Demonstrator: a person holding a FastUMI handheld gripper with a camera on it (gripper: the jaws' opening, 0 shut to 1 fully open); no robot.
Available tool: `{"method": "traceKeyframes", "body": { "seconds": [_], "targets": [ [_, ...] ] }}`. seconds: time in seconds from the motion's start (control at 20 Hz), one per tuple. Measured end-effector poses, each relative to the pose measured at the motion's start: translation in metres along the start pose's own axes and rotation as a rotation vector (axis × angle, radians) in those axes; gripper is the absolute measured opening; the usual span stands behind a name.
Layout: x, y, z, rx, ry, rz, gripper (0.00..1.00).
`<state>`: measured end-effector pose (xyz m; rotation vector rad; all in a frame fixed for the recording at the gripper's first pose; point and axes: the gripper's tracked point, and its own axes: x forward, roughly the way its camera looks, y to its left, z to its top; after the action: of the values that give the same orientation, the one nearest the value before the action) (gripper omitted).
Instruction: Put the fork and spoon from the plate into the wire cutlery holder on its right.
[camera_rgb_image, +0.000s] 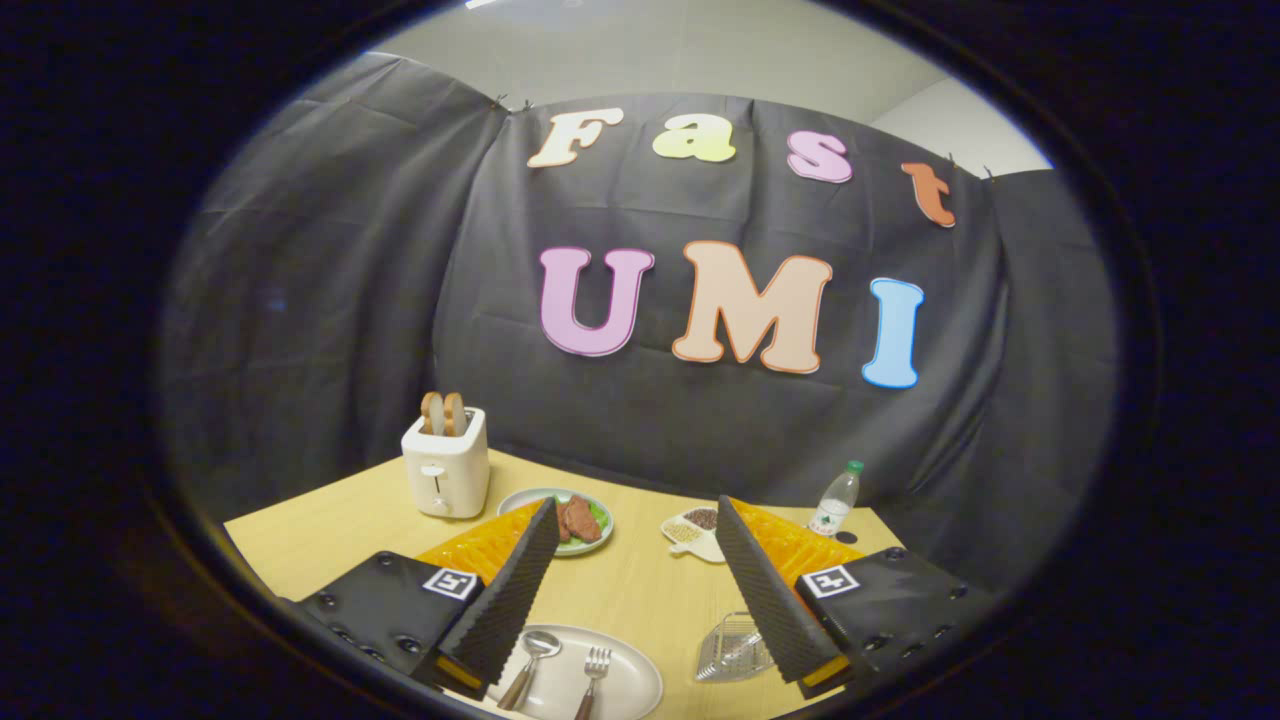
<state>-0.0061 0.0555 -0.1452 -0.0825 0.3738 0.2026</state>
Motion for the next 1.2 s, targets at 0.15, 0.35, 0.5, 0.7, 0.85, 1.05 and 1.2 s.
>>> {"method": "traceKeyframes", "body": {
  "seconds": [0.15, 0.35, 0.5, 0.7, 0.85, 1.05, 1.2],
  "targets": [
    [0.002, 0.004, -0.023, -0.011, 0.055, 0.015, 1.00],
    [0.003, 0.006, -0.053, -0.038, 0.132, 0.024, 1.00],
    [0.004, 0.007, -0.076, -0.031, 0.191, 0.036, 1.00],
    [0.003, 0.013, -0.113, -0.005, 0.295, 0.056, 1.00],
    [0.002, 0.019, -0.146, 0.009, 0.391, 0.074, 1.00],
    [-0.002, 0.021, -0.174, -0.006, 0.459, 0.077, 1.00],
    [-0.007, 0.020, -0.198, -0.013, 0.537, 0.081, 1.00]
  ]
}}
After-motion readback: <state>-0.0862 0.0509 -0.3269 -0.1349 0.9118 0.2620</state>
